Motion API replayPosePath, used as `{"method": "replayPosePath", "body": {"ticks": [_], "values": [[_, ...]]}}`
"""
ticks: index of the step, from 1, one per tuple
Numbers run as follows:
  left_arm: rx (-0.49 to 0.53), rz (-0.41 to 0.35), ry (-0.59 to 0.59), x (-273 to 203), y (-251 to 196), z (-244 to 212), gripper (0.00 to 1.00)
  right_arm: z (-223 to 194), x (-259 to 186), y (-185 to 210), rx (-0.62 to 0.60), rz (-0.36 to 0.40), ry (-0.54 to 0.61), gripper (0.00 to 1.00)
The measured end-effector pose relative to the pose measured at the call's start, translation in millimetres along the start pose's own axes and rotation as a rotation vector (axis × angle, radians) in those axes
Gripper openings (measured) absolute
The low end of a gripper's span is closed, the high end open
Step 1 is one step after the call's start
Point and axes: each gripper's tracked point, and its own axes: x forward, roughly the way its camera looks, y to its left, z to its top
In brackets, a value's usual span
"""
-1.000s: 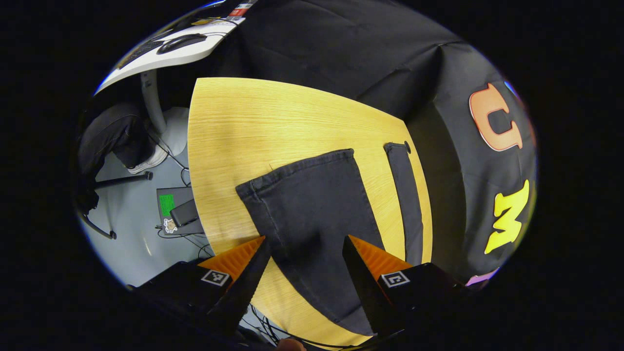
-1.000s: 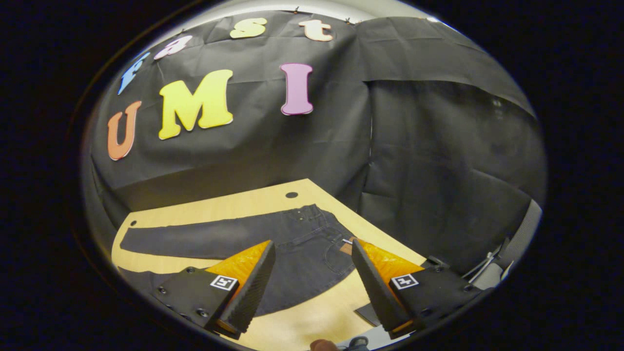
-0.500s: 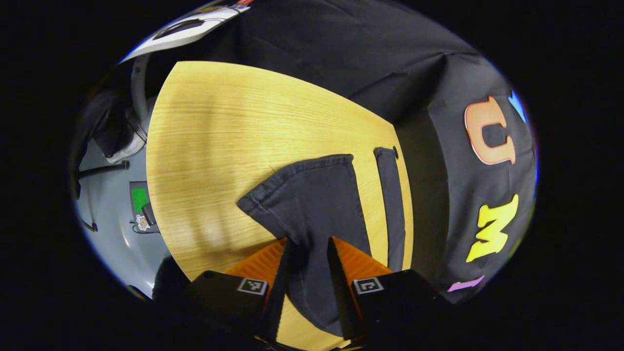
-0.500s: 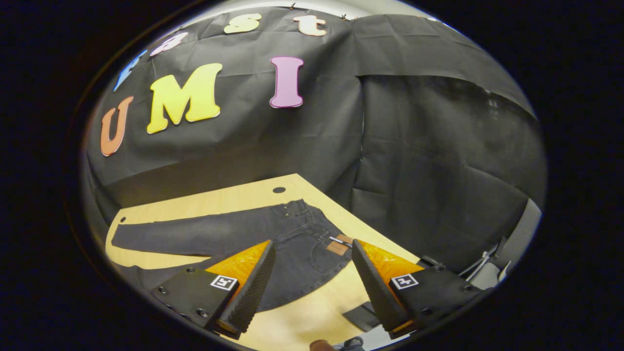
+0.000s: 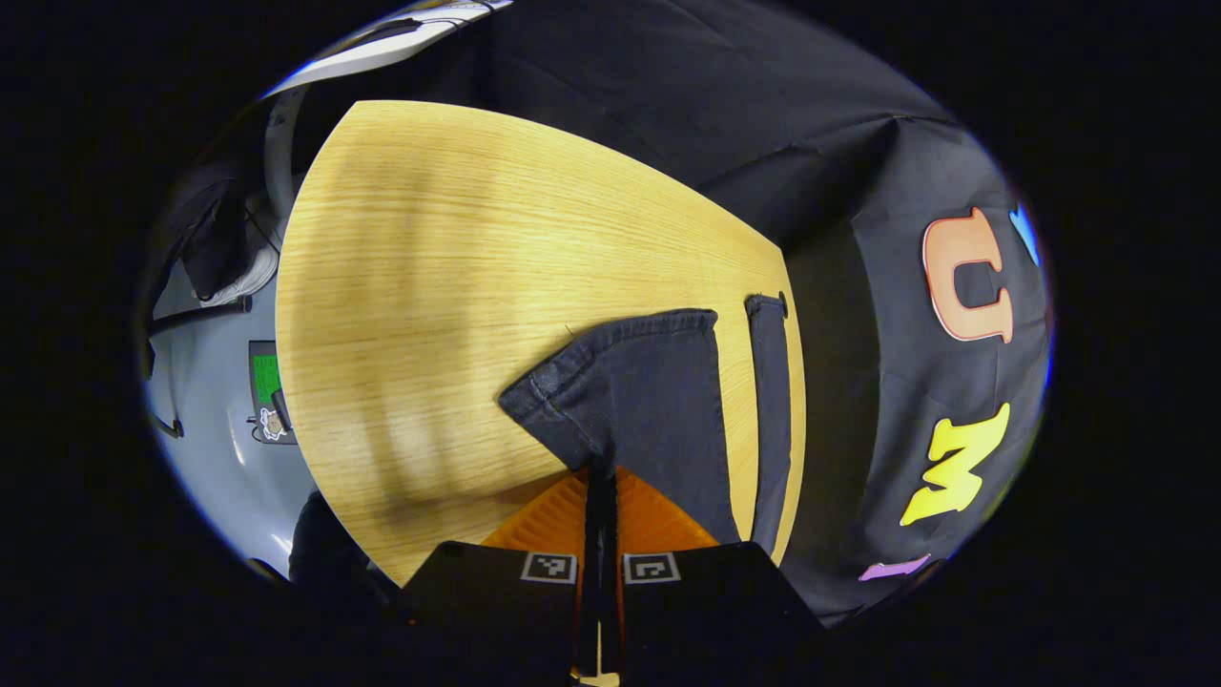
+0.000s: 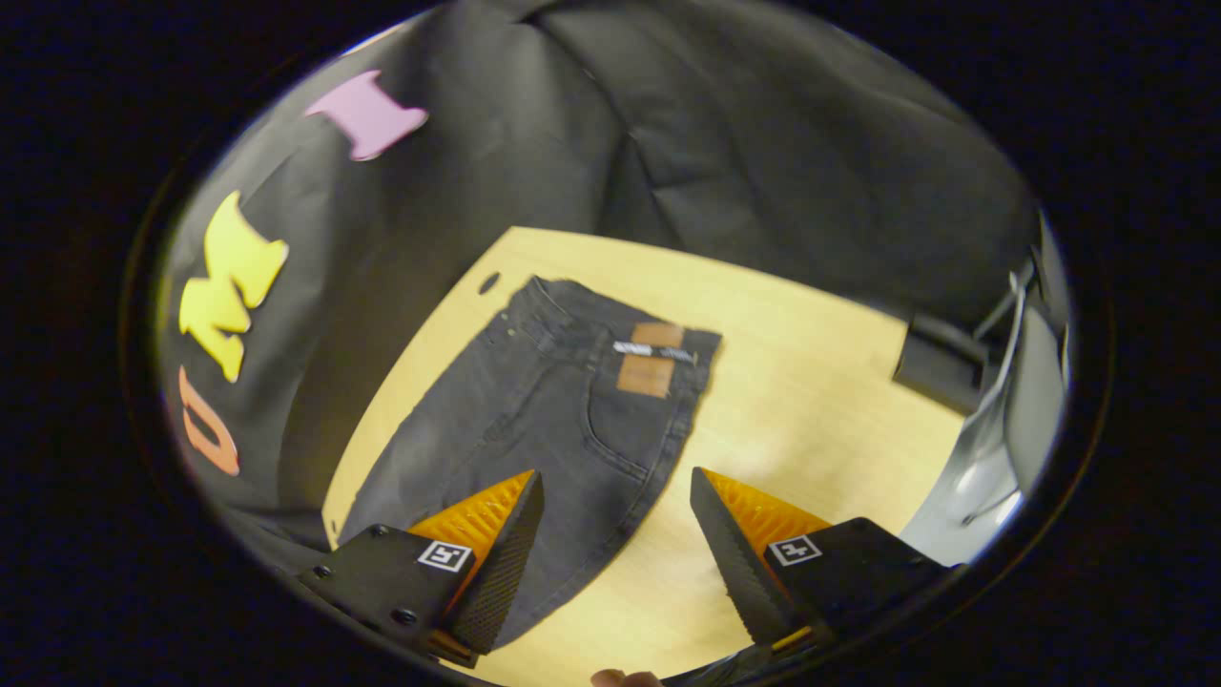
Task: Grasp the waist and the cuffs of the jeans and fold them to make the two legs overlap; first hold the waist and fold one-third of the jeans toward the cuffs, then hold the cuffs and fold the remaining one-third in the same direction to finish folding.
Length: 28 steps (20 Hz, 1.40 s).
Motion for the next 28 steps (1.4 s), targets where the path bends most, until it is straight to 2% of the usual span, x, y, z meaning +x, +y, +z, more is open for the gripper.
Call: {"method": "replayPosePath", "body": {"ticks": [1, 2, 4, 5, 8, 9, 10, 11, 12, 14, 15, 16, 17, 19, 21, 22, 25, 28], "values": [[-0.001, 0.003, 0.002, 0.0, 0.5, 0.6, 0.04, -0.9, 0.3, -2.1, 0.032, -0.014, 0.008, 0.96], [-0.003, 0.005, 0.005, -0.4, 0.7, 1.0, 0.04, -3.4, 1.5, -0.1, 0.059, -0.009, 0.019, 0.89], [-0.019, 0.005, 0.008, -0.7, 0.1, 1.0, 0.04, -1.7, 2.1, 0.8, 0.090, -0.002, 0.038, 0.89], [-0.032, 0.003, 0.012, -0.6, -0.4, 1.0, 0.04, 0.4, 2.1, 2.5, 0.099, 0.005, 0.032, 0.96], [-0.081, -0.012, 0.026, -2.4, -4.6, 1.6, 0.04, 5.1, 1.5, 7.1, 0.109, 0.033, 0.035, 0.92], [-0.100, -0.030, 0.030, -5.1, -10.8, 2.8, 0.04, 5.7, 3.3, 6.9, 0.117, 0.040, 0.033, 0.81], [-0.111, -0.045, 0.035, -8.2, -16.3, 4.5, 0.04, 4.7, 5.0, 6.9, 0.128, 0.050, 0.039, 0.80], [-0.113, -0.054, 0.037, -10.6, -20.7, 5.5, 0.04, 6.3, 7.7, 5.0, 0.144, 0.052, 0.037, 0.67], [-0.115, -0.065, 0.039, -12.8, -25.2, 6.7, 0.04, 5.4, 8.5, 2.6, 0.165, 0.058, 0.048, 0.60], [-0.142, -0.096, 0.041, -14.3, -38.6, 9.4, 0.04, 6.7, 12.0, -4.8, 0.225, 0.078, 0.052, 0.24], [-0.162, -0.111, 0.044, -14.5, -46.1, 10.3, 0.04, 7.2, 11.0, -6.5, 0.235, 0.078, 0.055, 0.21], [-0.172, -0.121, 0.048, -13.8, -51.4, 11.2, 0.04, 6.9, 17.1, -8.7, 0.232, 0.084, 0.044, 0.12], [-0.177, -0.124, 0.049, -13.4, -55.0, 13.3, 0.04, 5.3, 12.3, -6.4, 0.221, 0.077, 0.032, 0.17], [-0.172, -0.151, 0.049, -15.8, -68.8, 18.1, 0.04, 11.8, 2.0, 3.1, 0.218, 0.114, 0.014, 0.07], [-0.198, -0.186, 0.052, -20.3, -86.3, 22.7, 0.04, 23.0, -14.8, 19.5, 0.228, 0.169, 0.005, 0.03], [-0.215, -0.210, 0.050, -24.4, -97.3, 25.8, 0.04, 28.6, -22.5, 30.1, 0.227, 0.195, 0.000, 0.07], [-0.241, -0.282, 0.053, -35.9, -132.1, 38.0, 0.04, 48.7, -46.3, 68.4, 0.210, 0.276, -0.014, 0.07], [-0.215, -0.327, 0.063, -39.7, -173.4, 47.2, 0.04, 68.7, -60.7, 106.1, 0.183, 0.338, -0.019, 0.07]]}}
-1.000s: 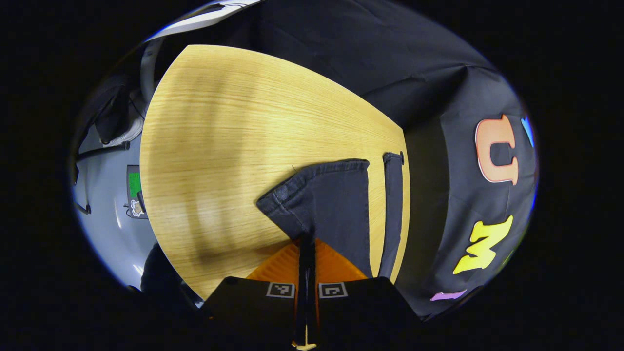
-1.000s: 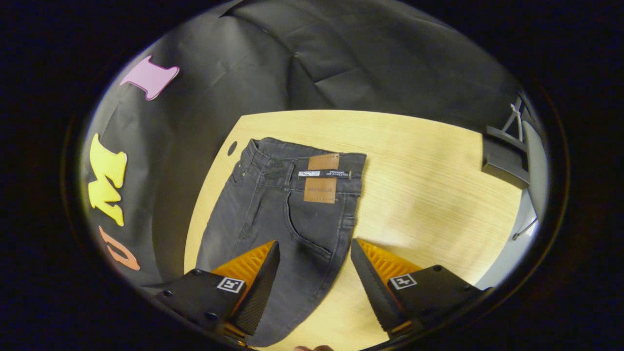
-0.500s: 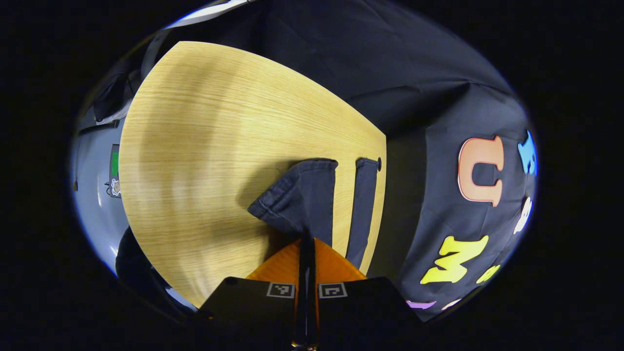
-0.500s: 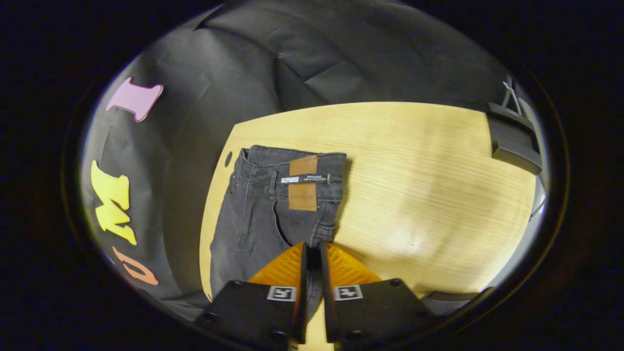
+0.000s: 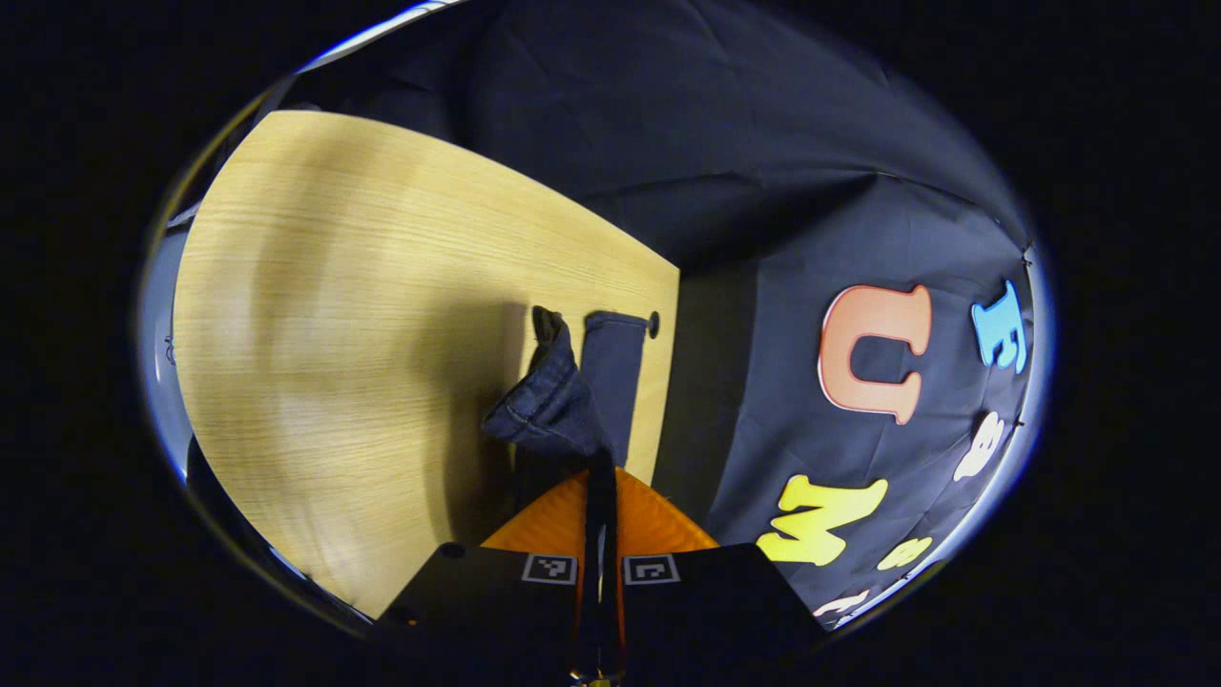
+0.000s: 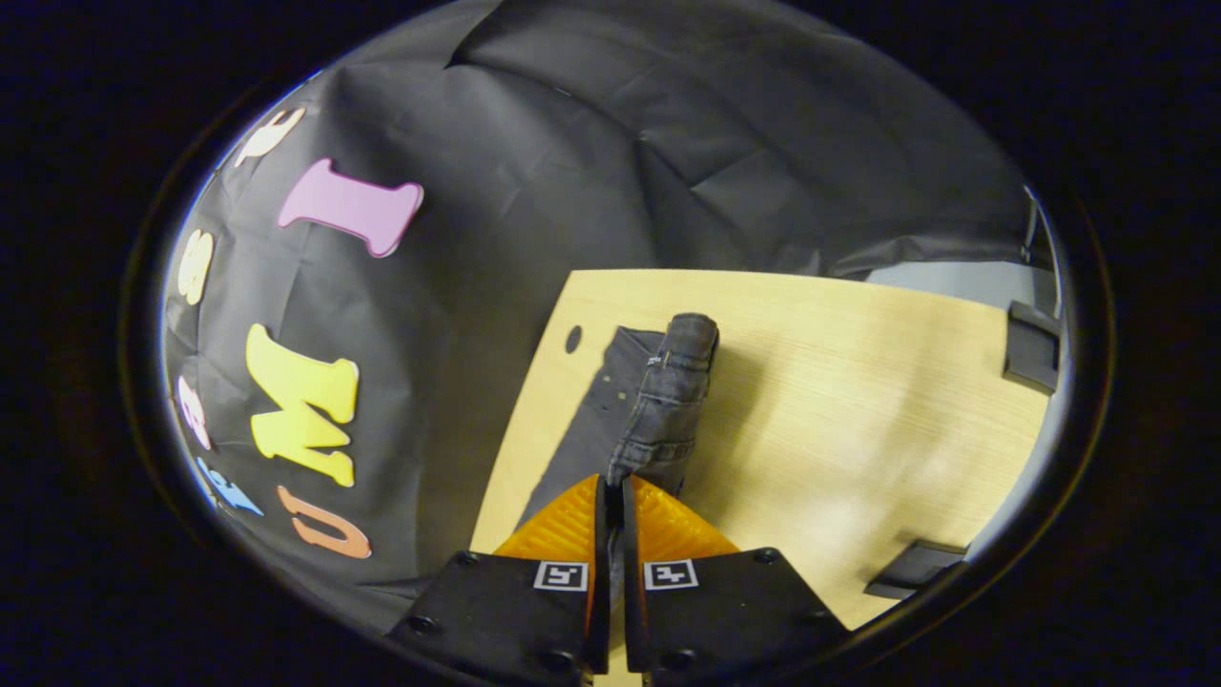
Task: Grasp the waist and the cuffs of the jeans and fold them to make the two legs overlap; first hold the waist and fold one-third of the jeans toward the cuffs, then hold the cuffs and fold the remaining one-third in the same direction to finish folding.
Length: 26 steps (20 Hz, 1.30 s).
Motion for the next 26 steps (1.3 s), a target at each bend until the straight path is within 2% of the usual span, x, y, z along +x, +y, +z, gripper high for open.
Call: {"method": "replayPosePath", "body": {"ticks": [1, 2, 5, 6, 8, 9, 11, 13, 14, 16, 17, 18, 22, 26], "values": [[0.017, -0.010, 0.006, 5.1, -13.7, -0.4, 0.04, 2.7, -1.6, 19.4, -0.009, 0.015, 0.004, 0.03], [0.040, -0.018, 0.018, 11.7, -26.6, 1.3, 0.04, 6.0, 3.3, 34.9, -0.021, 0.028, 0.011, 0.07], [0.095, -0.031, 0.040, 38.8, -59.7, 4.1, 0.04, 12.9, 22.4, 69.6, -0.046, 0.055, 0.022, 0.07], [0.109, -0.031, 0.045, 48.0, -69.3, 5.5, 0.04, 15.2, 31.3, 81.2, -0.047, 0.064, 0.026, 0.03], [0.124, -0.011, 0.046, 72.9, -80.8, 13.7, 0.04, 21.3, 51.1, 97.2, -0.043, 0.073, 0.025, 0.03], [0.120, 0.024, 0.037, 87.3, -81.3, 20.3, 0.04, 23.4, 62.3, 104.3, -0.032, 0.075, 0.024, 0.07], [0.095, 0.083, 0.035, 112.5, -81.8, 28.0, 0.04, 29.1, 88.4, 115.5, 0.006, 0.074, 0.022, 0.07], [0.107, 0.163, 0.036, 145.2, -70.7, 31.3, 0.04, 28.8, 118.2, 116.6, 0.034, 0.058, 0.027, 0.02], [0.105, 0.194, 0.035, 168.6, -68.0, 33.8, 0.04, 30.8, 134.9, 116.2, 0.044, 0.047, 0.027, 0.07], [0.133, 0.241, 0.035, 203.8, -63.2, 39.4, 0.04, 33.1, 172.8, 117.8, 0.044, 0.038, 0.011, 0.07], [0.185, 0.276, 0.043, 228.1, -56.7, 41.4, 0.04, 33.4, 190.6, 115.4, 0.037, 0.022, 0.000, 0.11], [0.224, 0.293, 0.052, 243.2, -54.1, 39.4, 0.04, 34.6, 206.9, 113.5, 0.030, 0.011, -0.011, 0.07], [0.356, 0.329, 0.077, 303.4, -43.8, 33.9, 0.04, 28.4, 256.7, 92.3, -0.015, -0.065, -0.034, 0.07], [0.388, 0.350, 0.079, 326.3, -31.2, 33.9, 0.04, 27.2, 272.0, 80.8, -0.040, -0.092, -0.052, 0.07]]}}
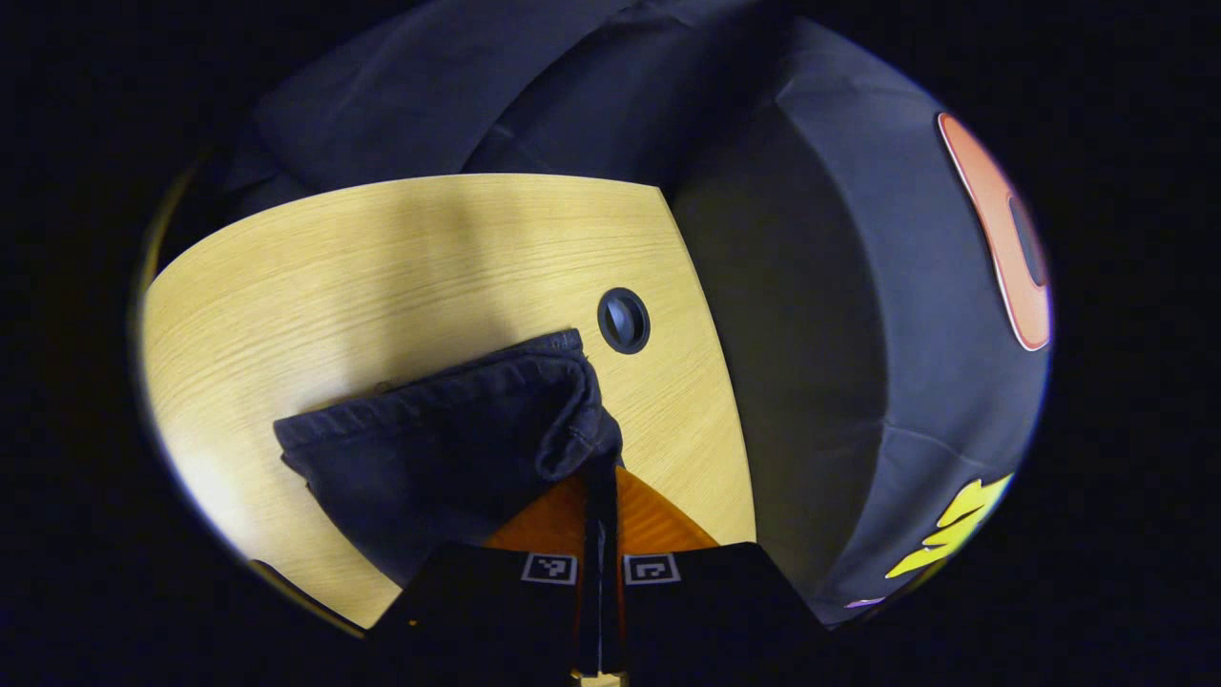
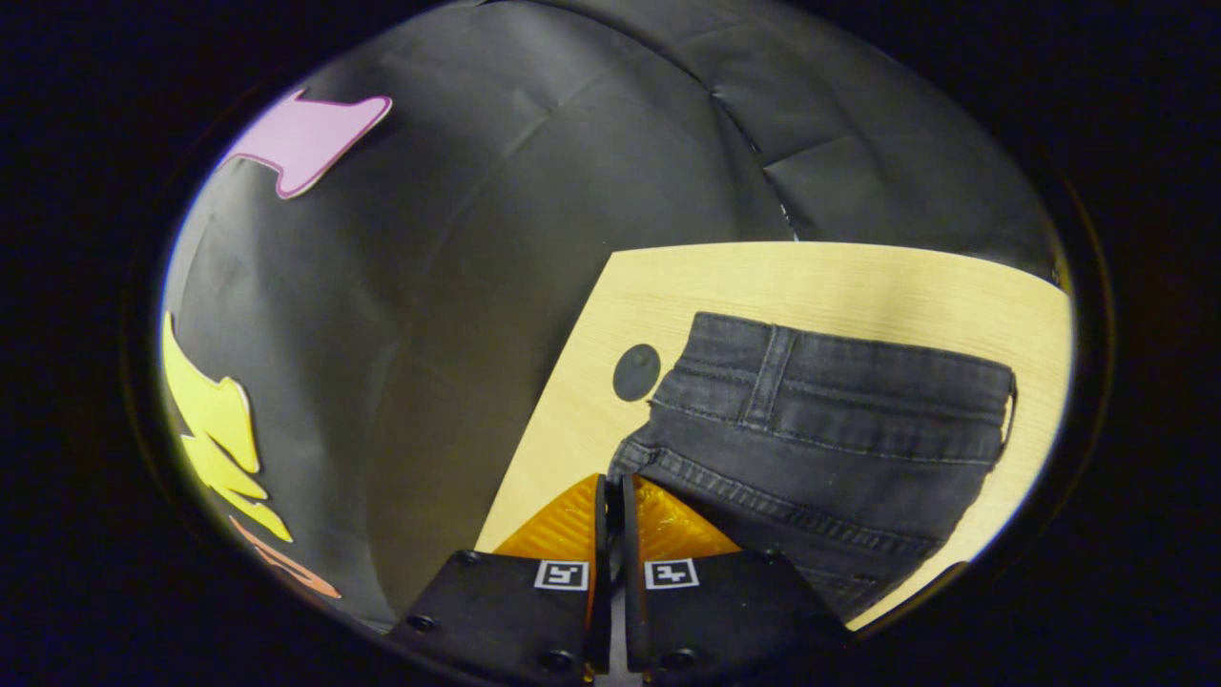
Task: Grasp the waist and the cuffs of the jeans and fold them to make the two legs overlap; first hold the waist and fold one-third of the jeans toward the cuffs, then hold the cuffs and fold the remaining one-third in the same direction to finish folding.
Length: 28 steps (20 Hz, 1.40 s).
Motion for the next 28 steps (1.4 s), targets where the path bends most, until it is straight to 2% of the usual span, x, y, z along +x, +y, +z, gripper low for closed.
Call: {"method": "replayPosePath", "body": {"ticks": [1, 2, 4, 5, 6, 7, 8, 9, 14, 18, 23, 26, 28], "values": [[0.006, -0.009, -0.003, -1.5, 0.7, 0.0, 0.06, -0.6, -1.3, 7.2, 0.002, 0.019, -0.003, 0.06], [0.010, -0.024, -0.018, -3.2, 1.4, 4.0, 0.07, 0.2, -2.0, 11.1, 0.005, 0.038, -0.009, 0.18], [0.058, -0.046, -0.031, -5.5, 0.0, 2.7, 0.14, -0.7, 1.9, 11.0, -0.030, 0.029, -0.019, 0.41], [0.080, -0.069, -0.027, -6.0, -4.2, -1.9, 0.28, -4.5, -1.2, 12.1, -0.051, 0.032, -0.014, 0.52], [0.077, -0.108, -0.029, -8.7, -13.5, -3.5, 0.35, -5.8, -3.3, 16.4, -0.060, 0.041, -0.003, 0.64], [0.062, -0.138, -0.021, -14.3, -20.0, -7.1, 0.62, -9.6, -6.4, 21.4, -0.060, 0.057, 0.004, 0.74], [0.057, -0.154, -0.019, -19.5, -22.7, -10.7, 0.89, -12.4, -11.3, 25.2, -0.062, 0.073, 0.003, 0.76], [0.065, -0.157, -0.019, -25.2, -20.9, -13.7, 0.80, -14.9, -14.5, 28.3, -0.072, 0.086, -0.003, 0.84], [0.145, -0.225, -0.050, -55.4, -24.2, -26.7, 0.80, -30.0, -56.2, 24.1, -0.146, 0.119, 0.045, 0.85], [0.337, -0.256, -0.113, -98.0, -25.4, -50.7, 0.80, -25.2, -97.6, 2.2, -0.202, 0.106, 0.034, 0.85], [0.547, -0.347, -0.215, -170.1, -44.2, -102.9, 0.80, -20.0, -147.9, -44.0, -0.231, 0.065, 0.001, 0.85], [0.622, -0.425, -0.267, -220.6, -57.2, -143.3, 0.82, -11.6, -161.0, -72.7, -0.243, 0.041, -0.021, 0.84], [0.726, -0.478, -0.329, -255.5, -62.4, -169.5, 0.85, -7.4, -159.9, -89.5, -0.222, 0.021, -0.013, 0.84]]}}
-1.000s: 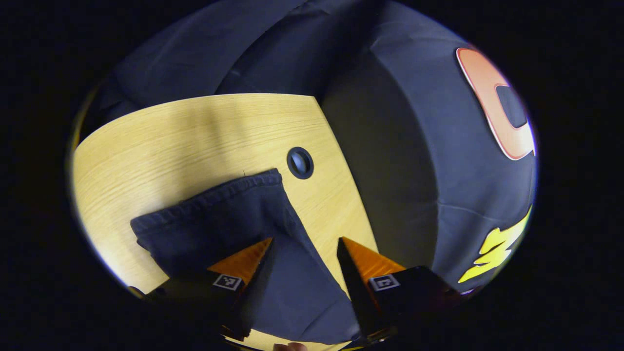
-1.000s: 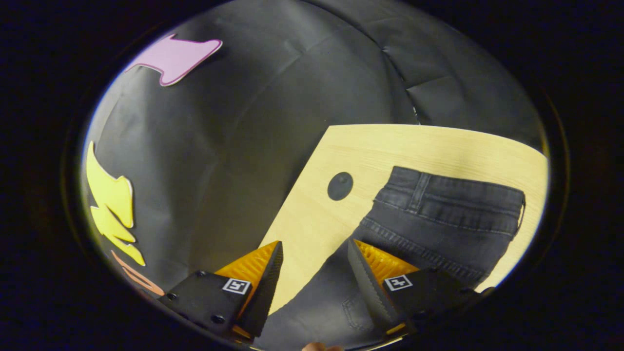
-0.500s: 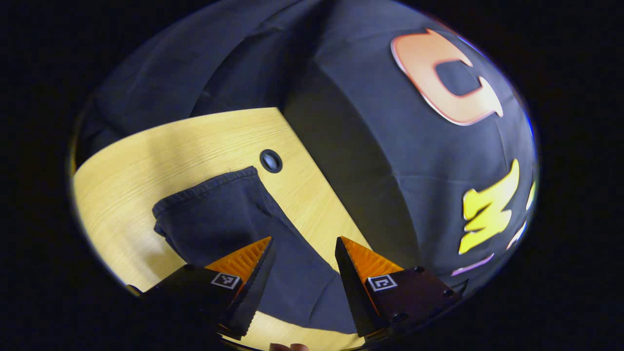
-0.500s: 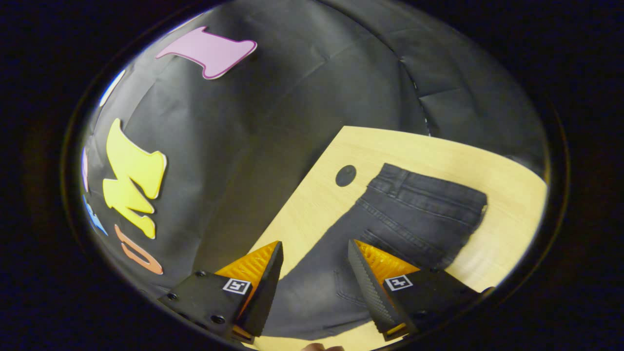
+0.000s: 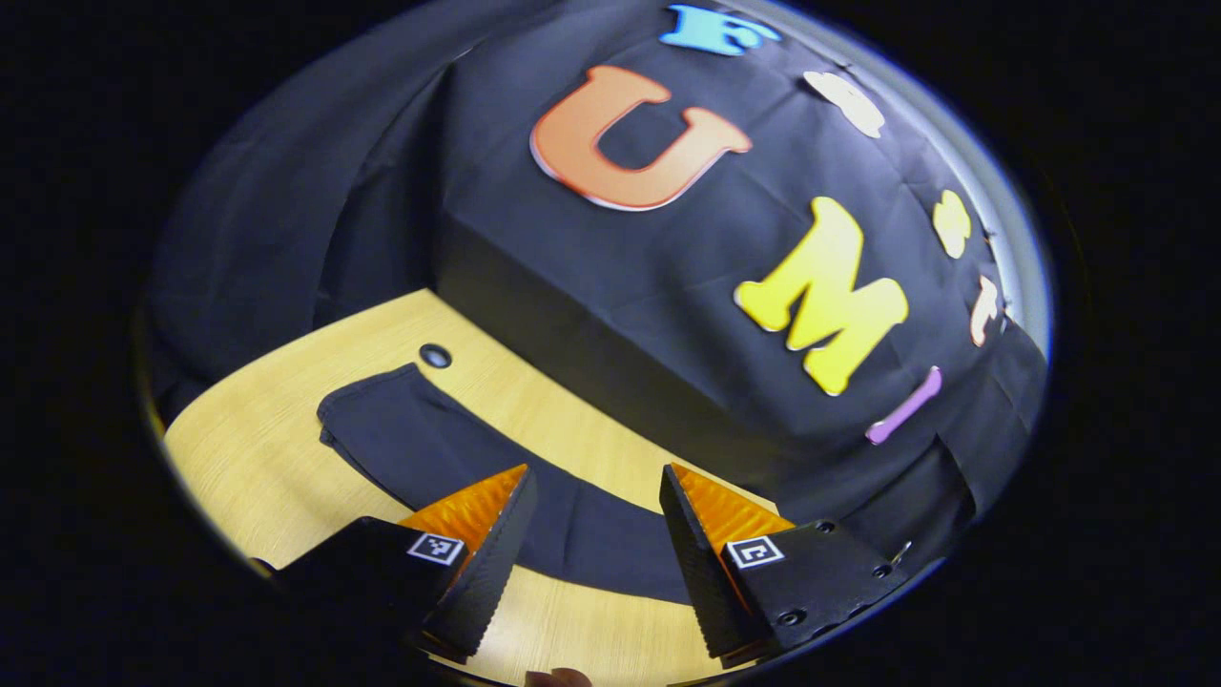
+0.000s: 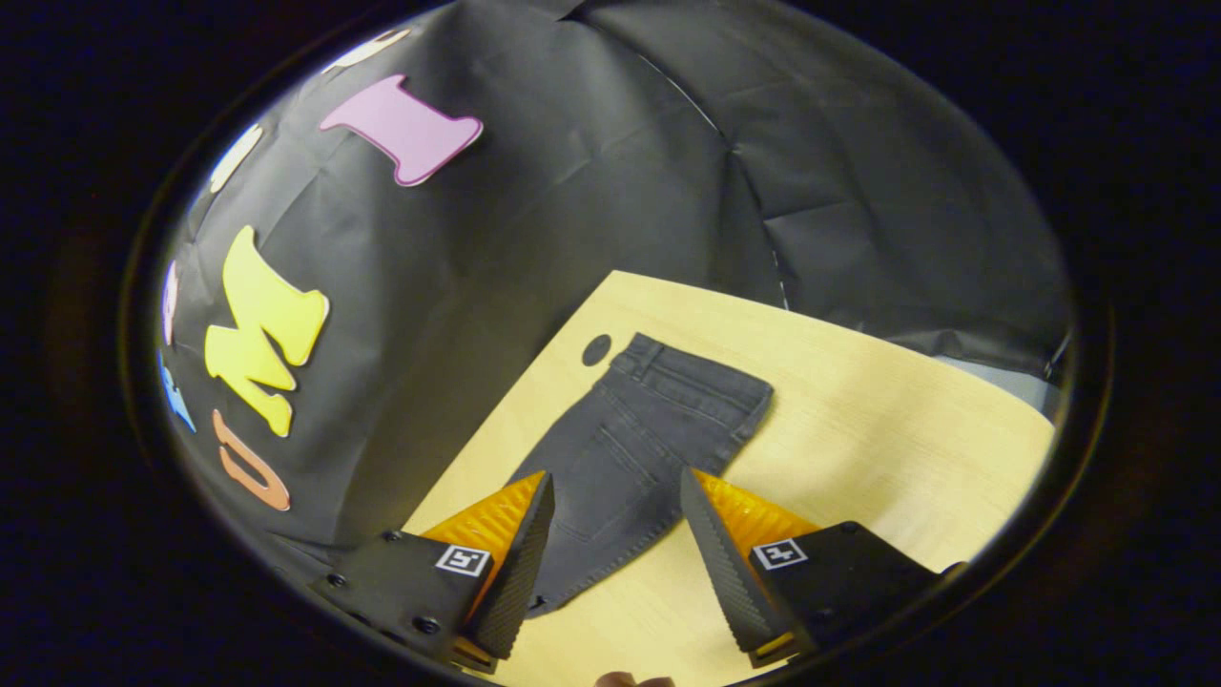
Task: Grasp the waist and the cuffs of the jeans and fold them to make the two legs overlap; first hold the waist and fold one-third of the jeans toward the cuffs, then hold the cuffs and fold the remaining one-third in the same direction to finish folding.
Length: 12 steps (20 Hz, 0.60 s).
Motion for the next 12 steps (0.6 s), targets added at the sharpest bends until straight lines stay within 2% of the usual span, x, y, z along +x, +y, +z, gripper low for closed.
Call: {"method": "replayPosePath", "body": {"ticks": [3, 6, 8, 12], "values": [[0.200, -0.036, -0.091, -44.7, -43.9, 0.2, 0.87, 3.1, 14.7, -21.2, 0.075, -0.012, 0.007, 0.84], [0.324, -0.066, -0.179, -82.5, -79.6, 7.3, 0.87, -0.6, 32.7, -37.2, 0.162, -0.027, 0.032, 0.84], [0.407, -0.062, -0.189, -99.6, -98.4, 1.0, 0.88, 0.7, 44.3, -40.2, 0.214, -0.014, 0.027, 0.84], [0.438, -0.063, -0.230, -118.7, -116.5, -7.5, 0.87, 3.5, 55.1, -41.5, 0.261, 0.016, 0.028, 0.84]]}}
